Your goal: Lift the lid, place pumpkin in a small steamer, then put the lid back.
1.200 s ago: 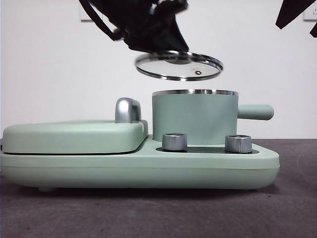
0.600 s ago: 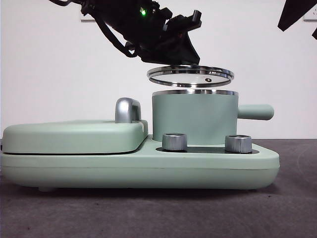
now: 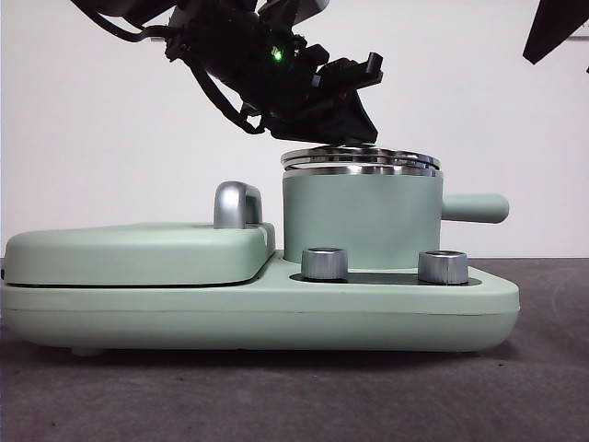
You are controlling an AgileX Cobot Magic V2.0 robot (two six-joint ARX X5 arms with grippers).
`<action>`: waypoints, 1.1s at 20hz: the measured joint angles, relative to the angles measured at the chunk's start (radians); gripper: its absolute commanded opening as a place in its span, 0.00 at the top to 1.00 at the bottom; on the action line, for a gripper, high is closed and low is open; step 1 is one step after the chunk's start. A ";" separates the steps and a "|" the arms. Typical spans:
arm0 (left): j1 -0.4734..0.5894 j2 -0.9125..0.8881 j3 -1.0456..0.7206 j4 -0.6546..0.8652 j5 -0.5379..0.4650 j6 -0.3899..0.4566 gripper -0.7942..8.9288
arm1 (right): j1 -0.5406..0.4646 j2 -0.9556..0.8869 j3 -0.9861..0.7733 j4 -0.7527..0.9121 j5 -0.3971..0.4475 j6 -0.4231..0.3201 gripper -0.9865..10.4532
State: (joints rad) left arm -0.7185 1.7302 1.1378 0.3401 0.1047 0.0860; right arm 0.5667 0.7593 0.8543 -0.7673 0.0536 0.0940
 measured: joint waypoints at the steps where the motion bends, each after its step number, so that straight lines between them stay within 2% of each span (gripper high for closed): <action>1: 0.000 0.001 0.000 0.001 0.000 0.000 0.91 | 0.000 0.000 0.000 0.000 0.000 0.000 0.59; 7: 0.000 0.025 0.008 0.022 0.005 -0.012 0.91 | 0.000 0.000 0.000 -0.001 0.000 0.000 0.59; 15: 0.000 0.025 0.031 -0.037 0.006 -0.012 0.91 | 0.000 0.000 0.000 -0.002 0.000 0.000 0.59; 22: -0.019 0.039 0.025 0.031 -0.031 -0.011 0.91 | 0.000 0.000 0.000 -0.004 0.000 0.000 0.59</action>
State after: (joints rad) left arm -0.7376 1.7691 1.1625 0.3706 0.0734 0.0746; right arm 0.5667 0.7597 0.8543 -0.7712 0.0532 0.0940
